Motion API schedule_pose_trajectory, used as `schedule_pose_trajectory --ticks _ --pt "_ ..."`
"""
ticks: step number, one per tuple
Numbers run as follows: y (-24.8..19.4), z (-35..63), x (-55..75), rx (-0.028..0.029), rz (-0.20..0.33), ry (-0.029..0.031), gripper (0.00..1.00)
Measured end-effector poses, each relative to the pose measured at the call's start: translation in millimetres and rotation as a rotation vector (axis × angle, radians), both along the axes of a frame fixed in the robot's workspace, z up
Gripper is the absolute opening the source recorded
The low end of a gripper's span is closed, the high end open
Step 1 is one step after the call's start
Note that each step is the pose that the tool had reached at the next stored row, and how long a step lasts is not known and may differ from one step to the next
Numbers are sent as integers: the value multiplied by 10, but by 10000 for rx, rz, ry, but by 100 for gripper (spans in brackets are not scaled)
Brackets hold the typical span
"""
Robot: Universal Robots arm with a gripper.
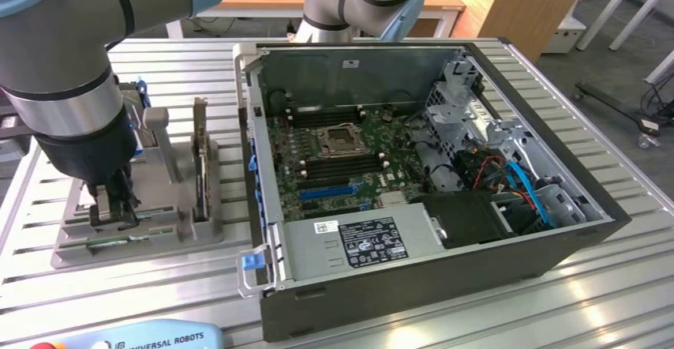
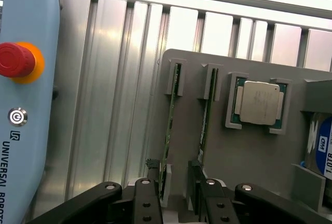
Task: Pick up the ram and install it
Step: 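Pick up the ram and move it above insertion slot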
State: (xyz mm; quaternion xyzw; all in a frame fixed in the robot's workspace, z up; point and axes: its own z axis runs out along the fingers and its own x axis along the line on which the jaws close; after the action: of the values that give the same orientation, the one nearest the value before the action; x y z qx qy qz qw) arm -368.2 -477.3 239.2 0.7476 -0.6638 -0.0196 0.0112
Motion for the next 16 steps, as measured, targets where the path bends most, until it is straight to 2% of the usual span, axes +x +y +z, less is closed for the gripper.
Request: schedule_pose_trajectory --ticks 16 --pt "0 -32 0 2 0 -3 36"
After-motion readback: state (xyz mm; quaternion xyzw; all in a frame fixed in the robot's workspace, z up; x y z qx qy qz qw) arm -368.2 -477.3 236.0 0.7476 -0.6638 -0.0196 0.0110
